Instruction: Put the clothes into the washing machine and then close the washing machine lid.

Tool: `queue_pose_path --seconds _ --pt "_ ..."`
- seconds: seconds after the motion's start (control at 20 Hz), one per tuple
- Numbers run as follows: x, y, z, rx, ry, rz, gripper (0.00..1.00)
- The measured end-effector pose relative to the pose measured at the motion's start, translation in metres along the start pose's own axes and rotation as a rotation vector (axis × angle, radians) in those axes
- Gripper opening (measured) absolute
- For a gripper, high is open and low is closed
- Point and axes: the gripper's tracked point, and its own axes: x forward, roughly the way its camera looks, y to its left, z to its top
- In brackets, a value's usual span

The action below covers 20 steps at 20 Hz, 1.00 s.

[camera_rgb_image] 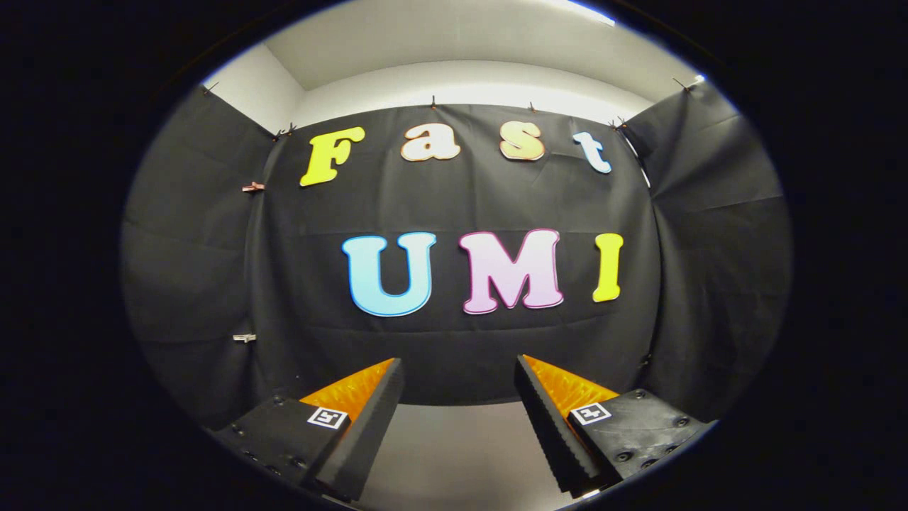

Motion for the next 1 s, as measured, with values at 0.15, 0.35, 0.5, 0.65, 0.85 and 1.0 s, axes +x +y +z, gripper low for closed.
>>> queue_pose_path --seconds 0.15,0.35,0.5,0.65,0.85,1.0 --pt "-0.008 0.025 -0.007 -0.014 0.014 0.032 0.98" --pt "-0.011 0.045 -0.015 -0.002 0.037 0.062 0.98" --pt "-0.008 0.042 -0.012 -0.017 0.028 0.036 0.98" --pt "-0.003 0.040 -0.013 -0.083 0.017 0.016 0.98" --pt "-0.005 0.044 -0.018 -0.081 0.025 0.014 0.98" --pt "-0.005 0.041 -0.027 -0.098 0.048 0.002 0.99"
